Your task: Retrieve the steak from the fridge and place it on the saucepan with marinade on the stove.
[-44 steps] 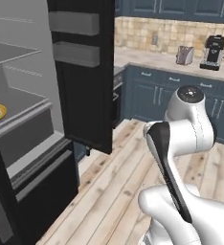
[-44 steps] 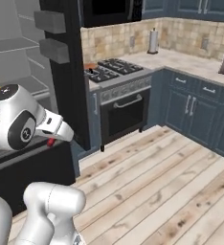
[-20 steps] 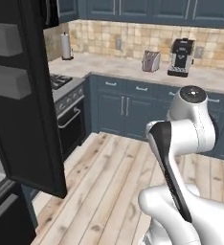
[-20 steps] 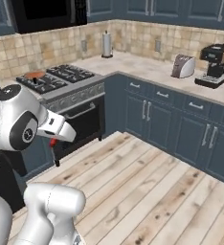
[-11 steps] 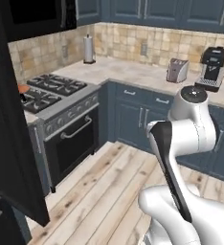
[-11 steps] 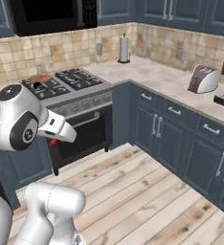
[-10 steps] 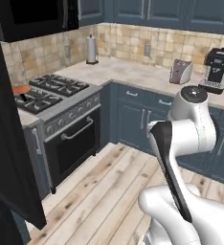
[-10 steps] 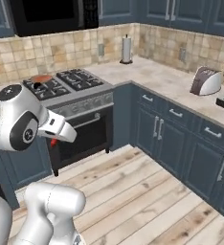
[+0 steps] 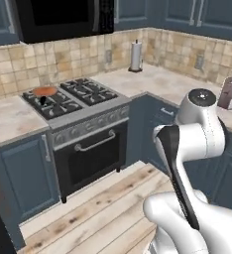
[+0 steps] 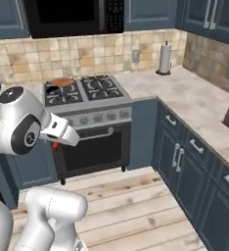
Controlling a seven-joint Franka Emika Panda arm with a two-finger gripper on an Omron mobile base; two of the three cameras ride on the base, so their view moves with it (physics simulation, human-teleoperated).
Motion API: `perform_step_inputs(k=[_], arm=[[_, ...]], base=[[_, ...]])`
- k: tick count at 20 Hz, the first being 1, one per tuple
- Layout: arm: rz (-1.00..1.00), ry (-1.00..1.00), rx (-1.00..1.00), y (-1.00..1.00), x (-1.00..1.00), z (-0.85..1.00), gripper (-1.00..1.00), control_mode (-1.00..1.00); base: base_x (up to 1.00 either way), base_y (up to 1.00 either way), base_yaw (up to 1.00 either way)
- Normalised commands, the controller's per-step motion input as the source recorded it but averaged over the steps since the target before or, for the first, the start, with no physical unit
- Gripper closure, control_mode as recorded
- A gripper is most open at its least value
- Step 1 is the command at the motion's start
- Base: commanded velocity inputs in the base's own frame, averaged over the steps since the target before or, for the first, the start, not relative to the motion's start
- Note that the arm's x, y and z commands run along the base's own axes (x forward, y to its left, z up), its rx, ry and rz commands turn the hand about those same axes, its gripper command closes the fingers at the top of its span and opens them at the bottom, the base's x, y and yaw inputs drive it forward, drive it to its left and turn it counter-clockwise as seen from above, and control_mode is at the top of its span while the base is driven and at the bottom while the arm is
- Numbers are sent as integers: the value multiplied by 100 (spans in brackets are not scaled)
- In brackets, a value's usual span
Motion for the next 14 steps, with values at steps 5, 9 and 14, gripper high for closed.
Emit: perform_step_inputs(k=[5,9,14], arm=[[0,0,0,0,0,0,100,100],[0,0,0,0,0,0,100,100],[0,0,0,0,0,0,100,100]], base=[[57,-52,74],[60,-47,75],[63,-43,50]])
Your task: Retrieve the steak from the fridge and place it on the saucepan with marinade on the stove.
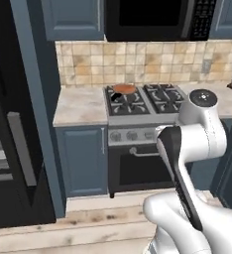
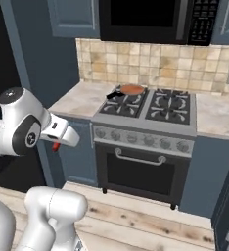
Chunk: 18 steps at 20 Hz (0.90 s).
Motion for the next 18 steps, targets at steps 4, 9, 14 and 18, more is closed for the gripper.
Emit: perform_step_inputs(k=[4,9,14,18], arm=[[0,0,0,0,0,0,100,100],[0,0,0,0,0,0,100,100],[0,0,0,0,0,0,100,100],[0,0,0,0,0,0,100,100]], base=[[89,-27,6],[92,-24,-2],[77,-25,-2],[58,-36,-8]])
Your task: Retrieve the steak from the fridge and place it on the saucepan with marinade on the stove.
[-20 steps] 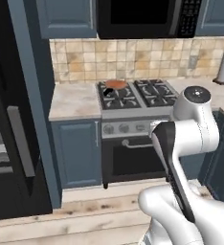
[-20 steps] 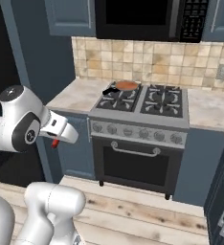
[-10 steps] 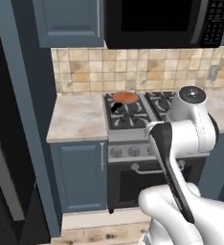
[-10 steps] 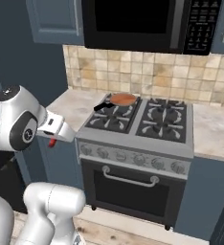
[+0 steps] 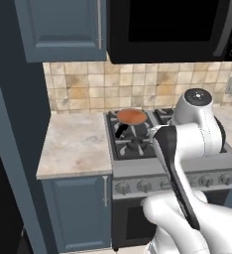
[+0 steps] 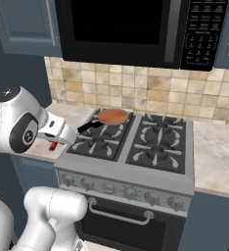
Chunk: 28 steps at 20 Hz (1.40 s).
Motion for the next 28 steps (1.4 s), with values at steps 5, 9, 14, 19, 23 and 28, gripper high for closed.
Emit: perform_step_inputs(k=[5,9,14,19,23,28], arm=[[0,0,0,0,0,0,100,100],[0,0,0,0,0,0,100,100],[0,0,0,0,0,0,100,100],[0,0,0,0,0,0,100,100],[0,-2,0,0,1,-3,100,-100],[6,-4,1,0,42,-10,100,-100]], base=[[15,-9,-2],[0,0,0],[0,0,0],[0,0,0],[0,0,0],[0,0,0]])
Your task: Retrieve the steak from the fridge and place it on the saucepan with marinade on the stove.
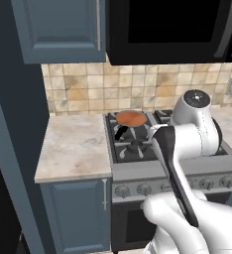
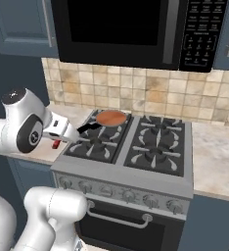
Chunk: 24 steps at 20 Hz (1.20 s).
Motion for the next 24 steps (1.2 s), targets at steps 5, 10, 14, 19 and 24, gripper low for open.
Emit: perform_step_inputs(k=[5,10,14,19,24], arm=[[13,-5,2,0,94,-9,100,-100],[14,-6,5,-1,92,-12,100,-100],[12,-9,6,-4,98,-25,100,-100],[1,3,0,0,90,-1,100,-100],[0,9,0,-8,83,-3,100,-100]], base=[[0,0,0],[0,0,0],[0,0,0],[0,0,0],[0,0,0]])
